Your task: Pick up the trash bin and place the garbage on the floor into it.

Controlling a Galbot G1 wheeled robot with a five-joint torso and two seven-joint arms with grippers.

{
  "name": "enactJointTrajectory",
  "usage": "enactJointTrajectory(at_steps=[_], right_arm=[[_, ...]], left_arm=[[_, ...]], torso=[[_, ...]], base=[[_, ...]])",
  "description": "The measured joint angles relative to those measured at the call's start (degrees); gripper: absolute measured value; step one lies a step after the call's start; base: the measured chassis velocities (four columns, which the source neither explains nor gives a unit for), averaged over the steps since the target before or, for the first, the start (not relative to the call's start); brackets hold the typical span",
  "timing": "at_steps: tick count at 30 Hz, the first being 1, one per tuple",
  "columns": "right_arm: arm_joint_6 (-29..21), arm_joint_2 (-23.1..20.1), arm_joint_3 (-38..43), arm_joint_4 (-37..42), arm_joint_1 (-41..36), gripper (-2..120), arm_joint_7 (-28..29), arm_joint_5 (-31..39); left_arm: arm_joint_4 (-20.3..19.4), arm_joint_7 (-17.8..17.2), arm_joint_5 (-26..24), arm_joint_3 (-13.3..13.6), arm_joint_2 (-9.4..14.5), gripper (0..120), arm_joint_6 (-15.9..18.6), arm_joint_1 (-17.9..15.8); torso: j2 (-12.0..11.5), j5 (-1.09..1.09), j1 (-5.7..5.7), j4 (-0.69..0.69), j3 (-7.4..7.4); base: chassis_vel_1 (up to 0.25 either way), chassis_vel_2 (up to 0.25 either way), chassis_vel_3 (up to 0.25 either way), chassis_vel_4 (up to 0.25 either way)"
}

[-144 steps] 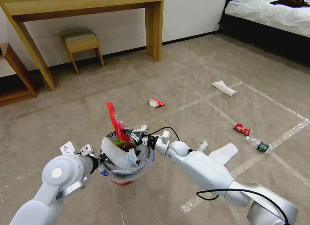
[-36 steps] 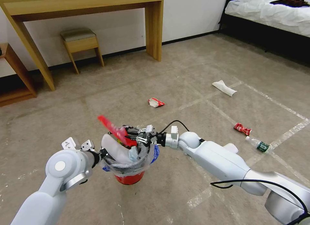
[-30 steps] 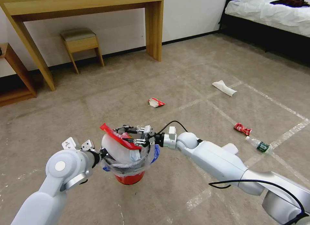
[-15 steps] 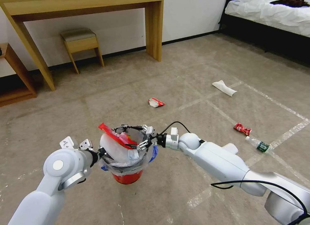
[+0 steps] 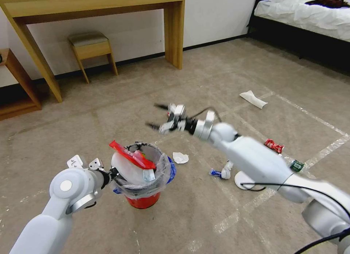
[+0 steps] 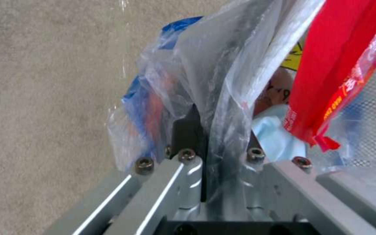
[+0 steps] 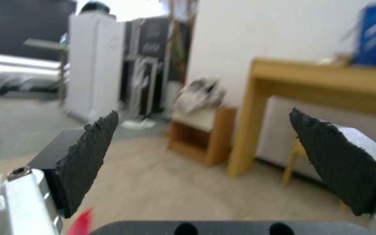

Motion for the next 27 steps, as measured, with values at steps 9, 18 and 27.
enactJointTrajectory(at_steps=[9,18,27], right_arm=[[-1.72,-6.86,13.76,5.96,-2.56,100,3.58,4.24],[2.17,-9.92,30.68,16.66,-21.13,100,19.81,-1.21],[2.78,-5.19,45.23,24.33,-39.36,100,31.67,-17.39]], left_arm=[[-0.56,0.16,-0.06,-0.6,0.22,4,0.01,0.04],[-1.5,0.38,0.69,-1.35,-0.49,4,-0.06,0.66],[-2.78,-0.44,0.89,-2.14,-0.59,4,-0.31,1.7]], torso=[[0.0,0.01,0.0,-0.02,0.0],[0.0,0.01,-0.01,-0.01,-0.01],[0.0,0.02,-0.01,-0.02,-0.01]], base=[[0.0,0.0,0.0,0.0],[0.0,0.0,0.0,0.0],[0.0,0.0,0.0,0.0]])
